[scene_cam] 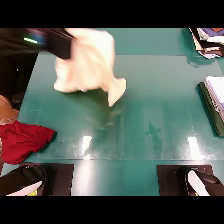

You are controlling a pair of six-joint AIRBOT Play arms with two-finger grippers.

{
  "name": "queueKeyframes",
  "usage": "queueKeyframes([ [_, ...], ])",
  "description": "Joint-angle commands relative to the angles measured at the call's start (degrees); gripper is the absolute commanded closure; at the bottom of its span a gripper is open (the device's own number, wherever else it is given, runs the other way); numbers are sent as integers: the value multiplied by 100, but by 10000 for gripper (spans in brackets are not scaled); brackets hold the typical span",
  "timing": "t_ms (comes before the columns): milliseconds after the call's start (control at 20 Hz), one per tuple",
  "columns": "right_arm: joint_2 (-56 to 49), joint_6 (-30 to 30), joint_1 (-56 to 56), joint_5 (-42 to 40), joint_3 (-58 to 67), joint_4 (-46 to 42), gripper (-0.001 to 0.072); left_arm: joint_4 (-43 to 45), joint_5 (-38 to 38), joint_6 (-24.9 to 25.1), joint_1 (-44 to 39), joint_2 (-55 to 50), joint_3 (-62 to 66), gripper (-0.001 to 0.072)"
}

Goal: Fold the shirts.

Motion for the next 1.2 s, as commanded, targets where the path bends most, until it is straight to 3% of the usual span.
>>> queueKeyframes([
  [0,33,-2,2,-59,7,0,695,-433,120,487,-1119,-1097,52,152],
  [200,31,-2,2,-4,7,-20,695,260,192,557,-876,-1561,57,160],
  [400,31,-2,2,39,7,-20,695,323,-404,216,809,-1543,-20,160],
  [600,-46,-2,2,138,7,-15,695,-748,-481,149,2732,-1545,-986,160],
  [850,-459,-2,4,822,7,-13,695,-1598,210,1049,3945,-1558,-2820,160],
  [1050,-758,-2,4,1119,7,-9,695,-1709,623,1582,4098,-1985,-3067,160],
  [1150,-887,-2,4,1320,7,-17,695,-2267,914,1897,4098,-2168,-3067,161],
])
